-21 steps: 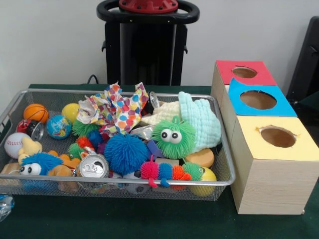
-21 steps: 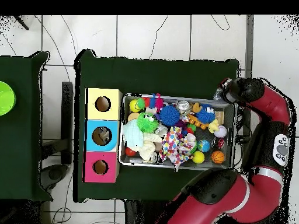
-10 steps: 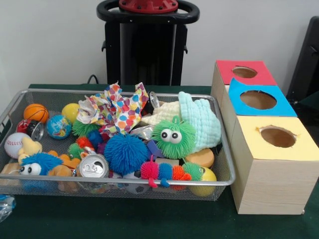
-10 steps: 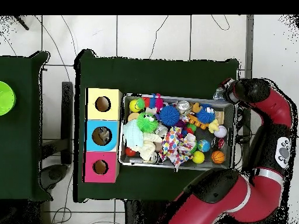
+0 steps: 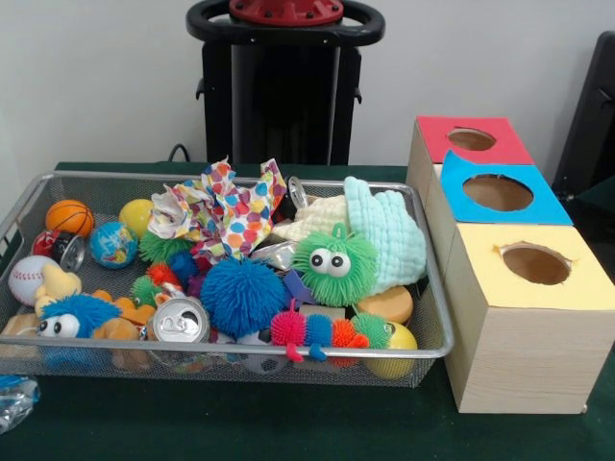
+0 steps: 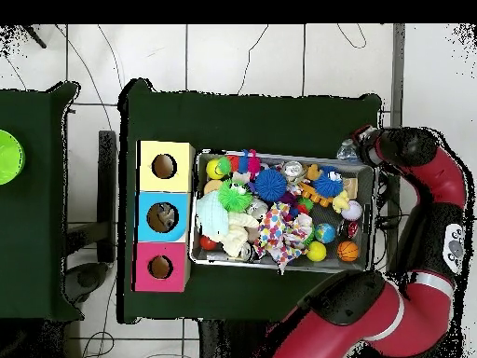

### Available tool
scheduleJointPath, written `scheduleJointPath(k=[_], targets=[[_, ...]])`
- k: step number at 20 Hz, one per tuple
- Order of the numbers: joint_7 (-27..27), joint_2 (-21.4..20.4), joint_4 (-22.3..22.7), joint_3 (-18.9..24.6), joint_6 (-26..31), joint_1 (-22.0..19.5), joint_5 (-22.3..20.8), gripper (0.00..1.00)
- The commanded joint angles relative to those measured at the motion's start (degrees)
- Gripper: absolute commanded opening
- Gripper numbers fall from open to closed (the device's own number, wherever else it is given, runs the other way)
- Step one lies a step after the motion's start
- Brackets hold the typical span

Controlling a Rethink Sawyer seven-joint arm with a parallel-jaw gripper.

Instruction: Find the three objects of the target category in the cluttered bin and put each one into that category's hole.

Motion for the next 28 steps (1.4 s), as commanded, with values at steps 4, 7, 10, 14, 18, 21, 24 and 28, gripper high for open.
scheduleJointPath(k=[4,7,10,14,18,21,24,28], targets=[[9.9,7.3,21.1,1.5,0.8,1.5,4.9,1.0],[10.1,7.1,22.0,0.9,-0.3,1.7,6.2,1.0],[10.2,7.0,22.8,0.6,-1.2,1.9,7.3,1.0],[9.9,7.0,23.2,0.3,-1.5,2.0,8.4,1.0],[9.3,7.6,22.5,0.1,0.1,2.3,9.7,1.0],[8.7,8.2,21.8,0.1,2.1,2.5,10.8,1.0],[7.4,9.4,20.4,0.5,5.3,2.4,12.0,1.0],[5.7,11.1,18.2,1.1,10.3,2.3,13.6,1.0]])
